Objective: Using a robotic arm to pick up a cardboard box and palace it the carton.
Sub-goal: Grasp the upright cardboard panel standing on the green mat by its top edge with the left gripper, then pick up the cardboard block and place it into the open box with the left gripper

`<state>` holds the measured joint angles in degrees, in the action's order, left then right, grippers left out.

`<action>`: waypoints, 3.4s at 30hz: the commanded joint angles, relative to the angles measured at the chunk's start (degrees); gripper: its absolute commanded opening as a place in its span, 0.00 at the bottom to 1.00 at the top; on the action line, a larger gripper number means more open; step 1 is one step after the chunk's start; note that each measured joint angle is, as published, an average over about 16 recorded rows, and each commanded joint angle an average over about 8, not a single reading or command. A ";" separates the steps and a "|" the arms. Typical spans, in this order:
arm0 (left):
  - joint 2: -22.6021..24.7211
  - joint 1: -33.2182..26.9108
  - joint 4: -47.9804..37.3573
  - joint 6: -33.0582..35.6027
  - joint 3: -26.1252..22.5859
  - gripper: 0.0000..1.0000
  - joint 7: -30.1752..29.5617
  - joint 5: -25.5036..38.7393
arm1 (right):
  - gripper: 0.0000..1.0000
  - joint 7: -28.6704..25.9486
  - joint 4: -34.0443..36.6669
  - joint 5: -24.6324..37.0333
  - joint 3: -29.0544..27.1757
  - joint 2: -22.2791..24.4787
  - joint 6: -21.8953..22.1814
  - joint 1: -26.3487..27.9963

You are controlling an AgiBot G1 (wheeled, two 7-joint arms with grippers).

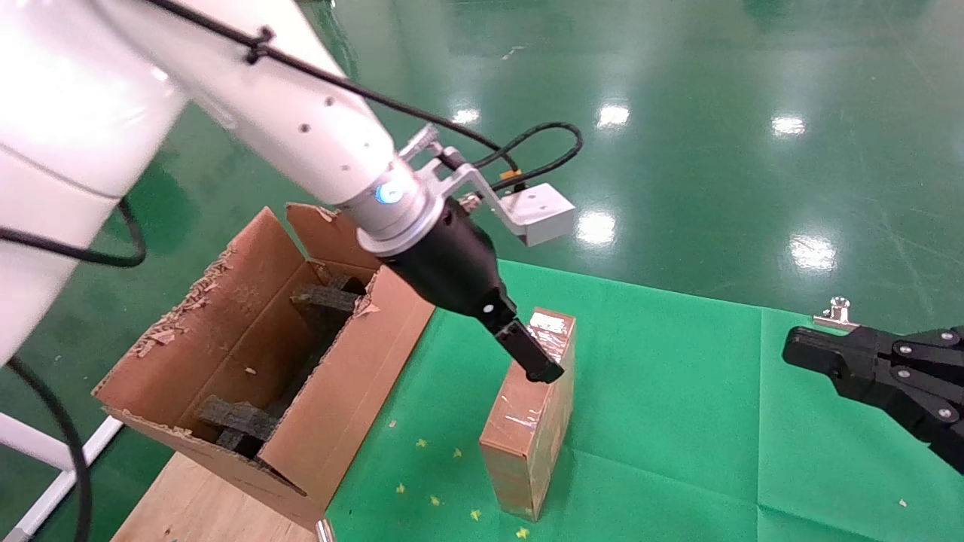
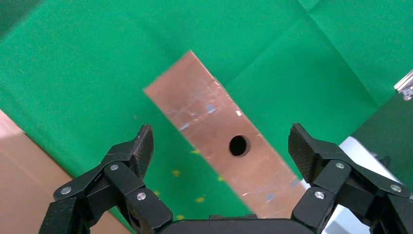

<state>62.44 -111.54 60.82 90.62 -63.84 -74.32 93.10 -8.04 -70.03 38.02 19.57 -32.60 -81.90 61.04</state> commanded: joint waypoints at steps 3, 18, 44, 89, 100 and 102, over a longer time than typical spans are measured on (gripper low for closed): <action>2.55 -1.07 -2.59 0.01 -3.04 1.00 -3.28 -0.06 | 0.00 0.00 0.00 0.00 0.00 0.00 0.00 0.00; 7.44 -1.47 -10.83 -1.74 -10.07 1.00 -7.32 -1.25 | 0.00 0.00 0.00 0.00 0.00 0.00 0.00 0.00; 10.37 -0.57 -13.66 -2.23 -11.59 0.00 -4.35 -0.81 | 1.00 0.00 0.02 0.00 0.00 0.01 0.02 -0.02; -5.19 -8.43 -4.97 -4.63 -6.31 0.00 1.10 -2.31 | 1.00 0.00 0.02 0.00 0.00 0.01 0.02 -0.02; -18.48 -19.00 -5.50 -3.93 -4.57 0.00 6.60 5.10 | 1.00 0.00 0.02 0.00 0.00 0.01 0.02 -0.02; -19.91 -19.65 -7.34 -3.42 -5.32 0.00 8.26 7.08 | 1.00 0.00 0.02 0.00 0.00 0.01 0.02 -0.02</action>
<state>42.99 -129.86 52.32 86.76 -69.16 -65.54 99.08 -8.03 -70.02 38.02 19.57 -32.59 -81.88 61.02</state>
